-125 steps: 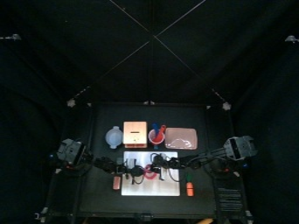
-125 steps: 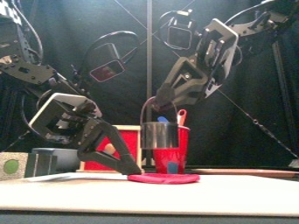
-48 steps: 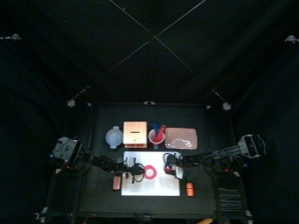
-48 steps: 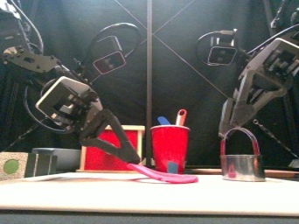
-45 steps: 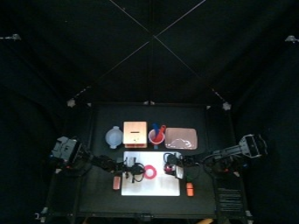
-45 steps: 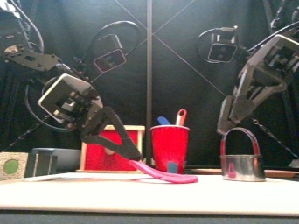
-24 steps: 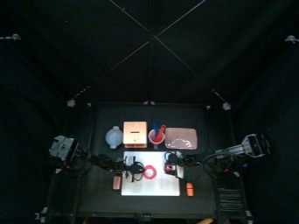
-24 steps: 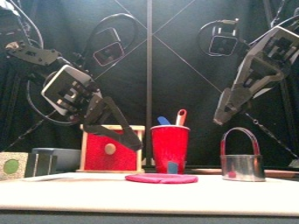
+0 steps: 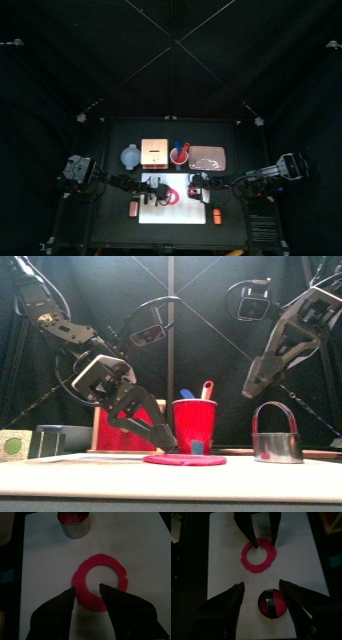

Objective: Get the cutter from the drawer then cut the dough then place the extra dough in the bowl
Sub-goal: Place the extra dough in the bowl

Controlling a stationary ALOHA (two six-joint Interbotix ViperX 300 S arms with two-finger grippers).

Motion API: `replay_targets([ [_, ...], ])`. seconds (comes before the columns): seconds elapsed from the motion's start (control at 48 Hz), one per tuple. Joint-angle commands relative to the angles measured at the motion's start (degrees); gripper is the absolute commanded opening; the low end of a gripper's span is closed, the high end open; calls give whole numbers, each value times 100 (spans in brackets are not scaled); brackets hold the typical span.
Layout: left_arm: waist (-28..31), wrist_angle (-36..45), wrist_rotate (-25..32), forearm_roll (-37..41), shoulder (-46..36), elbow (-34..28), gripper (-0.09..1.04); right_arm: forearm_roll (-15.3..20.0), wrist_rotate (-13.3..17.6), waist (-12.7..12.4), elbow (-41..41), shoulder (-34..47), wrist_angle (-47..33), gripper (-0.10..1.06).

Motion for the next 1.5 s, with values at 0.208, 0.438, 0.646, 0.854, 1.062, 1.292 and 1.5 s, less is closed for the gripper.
replay_targets([
  [0.208,88,0,9,-62,-9,-167,81,53,9,-18,-70,-114,-44,90],
  [0.438,88,141,0,-70,18,-176,81,149,9,-18,-53,-114,-35,90],
  [0.646,97,308,0,-211,141,-211,78,149,9,18,-79,-105,-44,90],
  [0.854,141,615,0,-404,237,-299,68,237,9,18,-70,-105,-44,90],
  [1.062,149,923,9,-387,246,-316,56,229,9,18,-88,-105,-44,90],
  [1.292,123,976,9,-281,185,-325,52,229,9,18,-97,-114,-44,90],
  [1.5,62,1011,9,-211,-483,-378,52,237,9,-9,-123,-105,-9,90],
])
